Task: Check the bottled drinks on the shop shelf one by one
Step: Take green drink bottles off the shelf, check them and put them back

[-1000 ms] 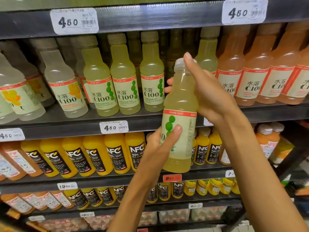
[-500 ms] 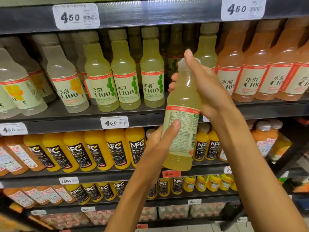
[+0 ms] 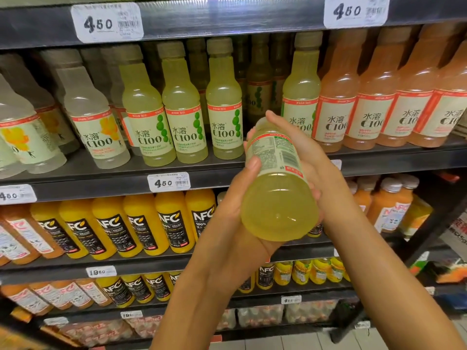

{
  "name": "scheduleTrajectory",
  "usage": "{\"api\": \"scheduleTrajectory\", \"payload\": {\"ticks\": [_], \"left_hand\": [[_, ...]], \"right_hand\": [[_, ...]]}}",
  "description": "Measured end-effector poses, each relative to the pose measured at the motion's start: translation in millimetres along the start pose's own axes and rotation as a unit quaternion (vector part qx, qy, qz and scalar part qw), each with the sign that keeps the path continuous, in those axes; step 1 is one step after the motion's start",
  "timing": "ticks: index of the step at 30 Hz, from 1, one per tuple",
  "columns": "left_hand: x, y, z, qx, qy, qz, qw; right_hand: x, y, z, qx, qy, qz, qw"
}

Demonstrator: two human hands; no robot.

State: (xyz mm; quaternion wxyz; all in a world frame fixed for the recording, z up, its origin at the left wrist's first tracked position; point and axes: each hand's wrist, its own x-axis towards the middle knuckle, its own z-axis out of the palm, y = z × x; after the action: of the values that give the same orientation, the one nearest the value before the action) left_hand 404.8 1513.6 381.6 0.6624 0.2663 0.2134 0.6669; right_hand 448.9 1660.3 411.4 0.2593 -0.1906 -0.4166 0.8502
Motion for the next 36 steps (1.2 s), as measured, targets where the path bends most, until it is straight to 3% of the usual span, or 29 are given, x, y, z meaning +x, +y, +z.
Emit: {"api": "scheduleTrajectory", "payload": {"ticks": [4, 9, 12, 15, 18, 24, 27, 30, 33, 36], "left_hand": [[3.6, -1.2, 6.8, -0.003, 0.030, 0.000, 1.000], [1.8, -5.3, -7.8, -0.006, -0.012, -0.007, 1.000], [3.7, -4.8, -20.2, 0.083, 0.005, -0.027, 0.996], [1.4, 0.2, -30.5, 0.299, 0.094, 0.009, 0.950], [0.9, 1.8, -30.4, 0.451, 0.107, 0.062, 0.884], [11.1, -9.5, -36.3, 0.463, 0.100, 0.181, 0.862], [17.0, -13.8, -43.3, 0.480, 0.113, 0.228, 0.839], [24.2, -18.2, -50.3, 0.520, 0.142, 0.245, 0.806], [32.8, -21.6, -56.5, 0.570, 0.170, 0.243, 0.766], [40.8, -22.6, -57.5, 0.562, 0.197, 0.268, 0.757]], "right_hand": [[-1.3, 3.5, -1.6, -0.019, -0.002, 0.005, 1.000], [-1.7, -3.5, -1.1, -0.018, -0.009, 0.035, 0.999], [-3.6, -11.0, 2.9, 0.054, 0.011, -0.020, 0.998], [-6.2, -21.3, 2.9, -0.034, 0.045, -0.166, 0.985], [-11.5, -25.0, 6.6, -0.110, 0.039, -0.254, 0.960], [-21.0, -26.4, 6.6, -0.246, 0.042, -0.308, 0.918], [-29.2, -21.4, 3.5, -0.252, 0.006, -0.312, 0.916], [-36.2, -14.3, 6.0, -0.226, -0.039, -0.339, 0.912], [-42.6, -6.7, 8.1, -0.267, -0.076, -0.373, 0.885], [-46.4, 0.7, 7.6, -0.270, -0.127, -0.385, 0.873]]}}
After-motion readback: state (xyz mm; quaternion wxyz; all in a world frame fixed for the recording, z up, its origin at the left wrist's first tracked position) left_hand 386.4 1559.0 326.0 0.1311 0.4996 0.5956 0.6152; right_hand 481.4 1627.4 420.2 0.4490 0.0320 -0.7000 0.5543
